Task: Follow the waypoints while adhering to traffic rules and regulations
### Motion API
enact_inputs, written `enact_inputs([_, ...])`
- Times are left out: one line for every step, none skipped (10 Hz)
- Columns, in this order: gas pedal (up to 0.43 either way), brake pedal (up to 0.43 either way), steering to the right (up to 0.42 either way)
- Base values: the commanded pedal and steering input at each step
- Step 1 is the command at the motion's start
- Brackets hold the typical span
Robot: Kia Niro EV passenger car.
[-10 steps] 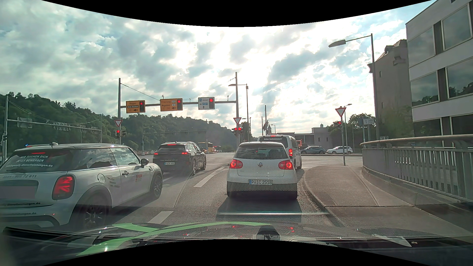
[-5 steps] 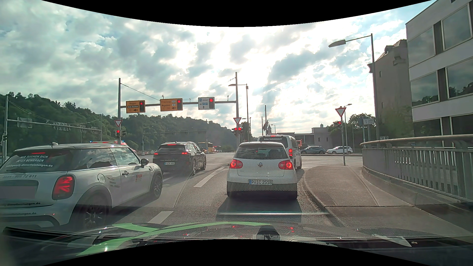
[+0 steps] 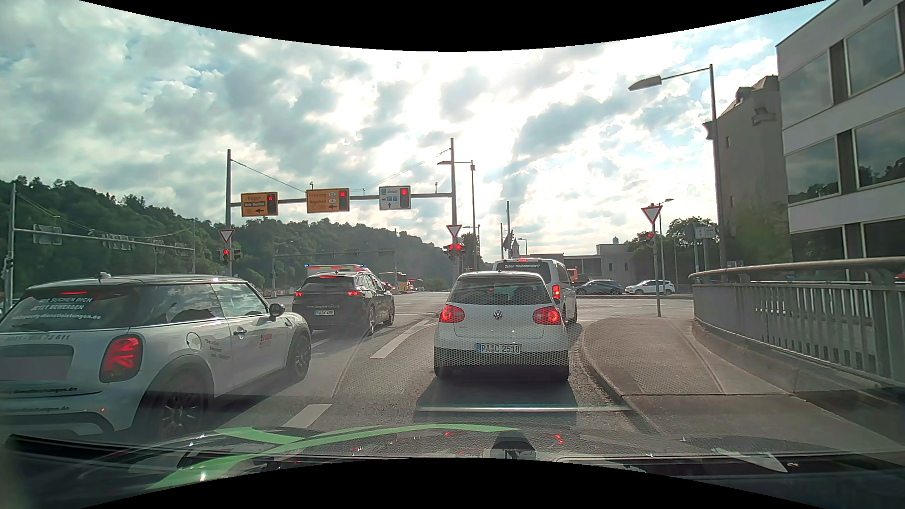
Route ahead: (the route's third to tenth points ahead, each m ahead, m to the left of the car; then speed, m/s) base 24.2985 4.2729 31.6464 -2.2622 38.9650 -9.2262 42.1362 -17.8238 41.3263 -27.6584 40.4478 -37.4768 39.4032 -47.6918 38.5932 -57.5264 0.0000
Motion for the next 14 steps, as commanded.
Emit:
enact_inputs([0.0, 0.457, 0.009])
enact_inputs([0.0, 0.457, 0.009])
enact_inputs([0.0, 0.463, 0.009])
enact_inputs([0.0, 0.457, 0.009])
enact_inputs([0.0, 0.457, 0.009])
enact_inputs([0.0, 0.457, 0.009])
enact_inputs([0.0, 0.457, 0.009])
enact_inputs([0.0, 0.457, 0.009])
enact_inputs([0.0, 0.457, 0.009])
enact_inputs([0.0, 0.457, 0.009])
enact_inputs([0.0, 0.457, 0.009])
enact_inputs([0.0, 0.457, 0.009])
enact_inputs([0.0, 0.457, 0.009])
enact_inputs([0.0, 0.457, 0.009])
